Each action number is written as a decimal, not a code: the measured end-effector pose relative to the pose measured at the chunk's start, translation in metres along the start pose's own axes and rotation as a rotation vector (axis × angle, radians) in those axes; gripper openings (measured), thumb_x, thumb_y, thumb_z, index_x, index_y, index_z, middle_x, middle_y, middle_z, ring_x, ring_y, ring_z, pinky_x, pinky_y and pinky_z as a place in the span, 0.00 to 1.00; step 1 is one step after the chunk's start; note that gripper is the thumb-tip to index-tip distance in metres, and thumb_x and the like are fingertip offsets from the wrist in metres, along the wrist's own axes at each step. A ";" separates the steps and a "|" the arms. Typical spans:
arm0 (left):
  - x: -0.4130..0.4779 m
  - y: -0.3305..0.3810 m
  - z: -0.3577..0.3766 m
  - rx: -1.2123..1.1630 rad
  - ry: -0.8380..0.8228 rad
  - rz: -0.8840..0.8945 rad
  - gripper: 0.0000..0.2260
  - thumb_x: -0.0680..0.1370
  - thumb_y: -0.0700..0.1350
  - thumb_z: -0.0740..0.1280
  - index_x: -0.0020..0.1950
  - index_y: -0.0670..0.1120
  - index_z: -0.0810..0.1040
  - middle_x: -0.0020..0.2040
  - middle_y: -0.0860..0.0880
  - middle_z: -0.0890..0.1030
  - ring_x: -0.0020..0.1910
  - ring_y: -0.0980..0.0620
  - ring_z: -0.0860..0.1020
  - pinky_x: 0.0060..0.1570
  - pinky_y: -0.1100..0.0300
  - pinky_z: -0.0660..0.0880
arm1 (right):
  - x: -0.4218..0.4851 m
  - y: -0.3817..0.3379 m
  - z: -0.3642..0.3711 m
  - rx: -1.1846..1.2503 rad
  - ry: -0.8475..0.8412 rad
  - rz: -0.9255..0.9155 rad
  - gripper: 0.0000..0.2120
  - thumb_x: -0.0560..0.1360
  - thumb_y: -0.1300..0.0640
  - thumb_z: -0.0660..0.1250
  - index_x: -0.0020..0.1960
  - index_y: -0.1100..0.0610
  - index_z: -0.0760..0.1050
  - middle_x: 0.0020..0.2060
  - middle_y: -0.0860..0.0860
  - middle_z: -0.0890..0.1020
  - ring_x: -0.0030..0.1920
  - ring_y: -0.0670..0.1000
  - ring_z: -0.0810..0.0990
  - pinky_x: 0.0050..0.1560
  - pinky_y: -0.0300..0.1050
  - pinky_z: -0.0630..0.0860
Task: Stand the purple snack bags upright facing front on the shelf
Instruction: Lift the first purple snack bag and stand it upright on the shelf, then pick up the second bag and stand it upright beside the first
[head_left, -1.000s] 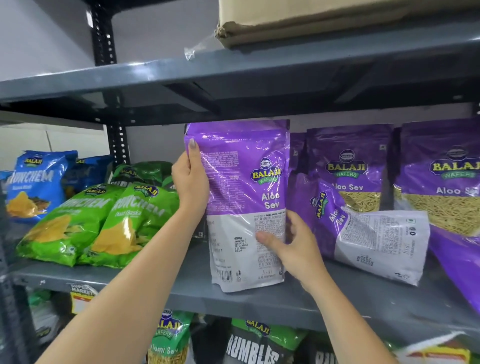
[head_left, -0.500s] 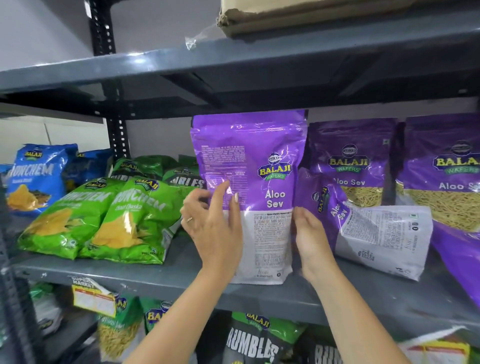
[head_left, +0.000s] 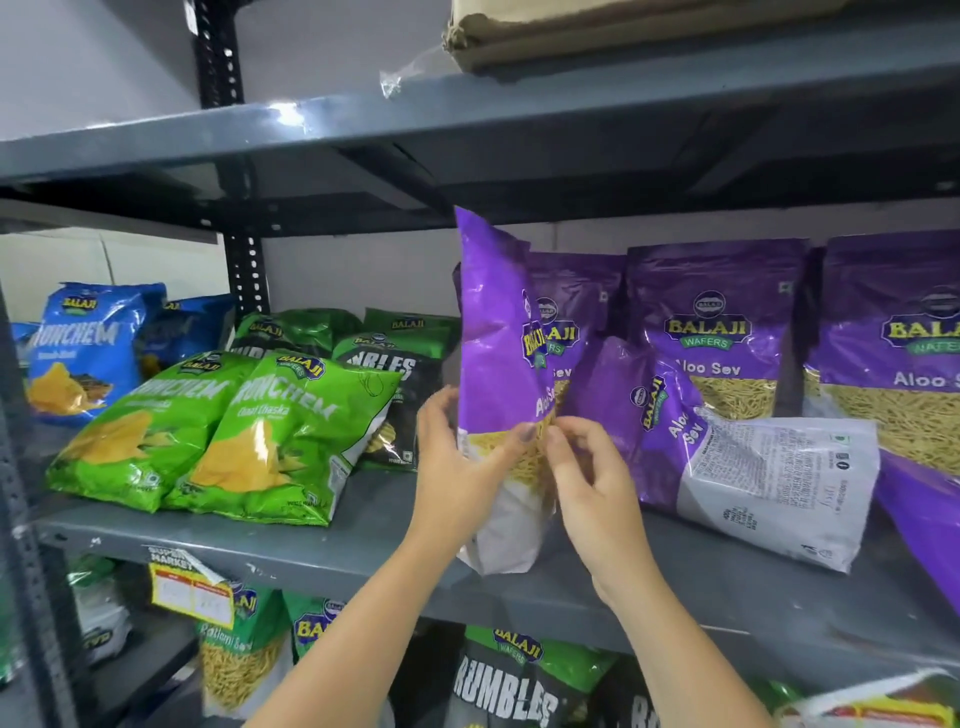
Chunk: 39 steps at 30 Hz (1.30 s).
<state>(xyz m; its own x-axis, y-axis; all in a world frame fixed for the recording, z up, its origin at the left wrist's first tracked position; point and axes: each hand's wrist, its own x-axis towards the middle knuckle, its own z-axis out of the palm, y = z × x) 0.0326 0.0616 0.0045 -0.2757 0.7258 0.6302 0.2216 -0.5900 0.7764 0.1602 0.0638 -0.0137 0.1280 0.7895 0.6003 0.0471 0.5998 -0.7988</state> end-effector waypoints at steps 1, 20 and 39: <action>0.003 -0.001 -0.004 -0.027 0.042 -0.015 0.36 0.60 0.64 0.74 0.63 0.46 0.74 0.63 0.43 0.76 0.62 0.47 0.78 0.63 0.47 0.75 | 0.001 -0.001 -0.002 -0.027 -0.003 -0.014 0.09 0.78 0.47 0.61 0.53 0.48 0.77 0.51 0.50 0.83 0.51 0.51 0.81 0.54 0.51 0.77; 0.017 -0.021 -0.024 -0.509 0.116 -0.215 0.15 0.82 0.52 0.59 0.46 0.55 0.86 0.48 0.53 0.87 0.49 0.56 0.84 0.53 0.53 0.78 | 0.009 0.008 -0.016 0.031 -0.211 0.082 0.17 0.73 0.50 0.71 0.60 0.50 0.77 0.53 0.47 0.85 0.49 0.41 0.84 0.48 0.34 0.77; -0.058 0.005 0.061 0.168 -0.253 0.375 0.13 0.75 0.43 0.65 0.59 0.51 0.75 0.57 0.54 0.76 0.57 0.57 0.76 0.59 0.60 0.73 | 0.071 -0.043 -0.150 -1.447 -0.163 0.107 0.28 0.72 0.31 0.59 0.67 0.43 0.73 0.64 0.50 0.80 0.67 0.58 0.74 0.60 0.52 0.70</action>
<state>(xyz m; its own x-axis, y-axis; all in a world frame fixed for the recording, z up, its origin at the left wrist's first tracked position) 0.1065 0.0381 -0.0281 0.0841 0.5497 0.8311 0.4162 -0.7772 0.4719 0.3162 0.0740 0.0575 0.0884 0.8858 0.4556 0.9920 -0.0367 -0.1211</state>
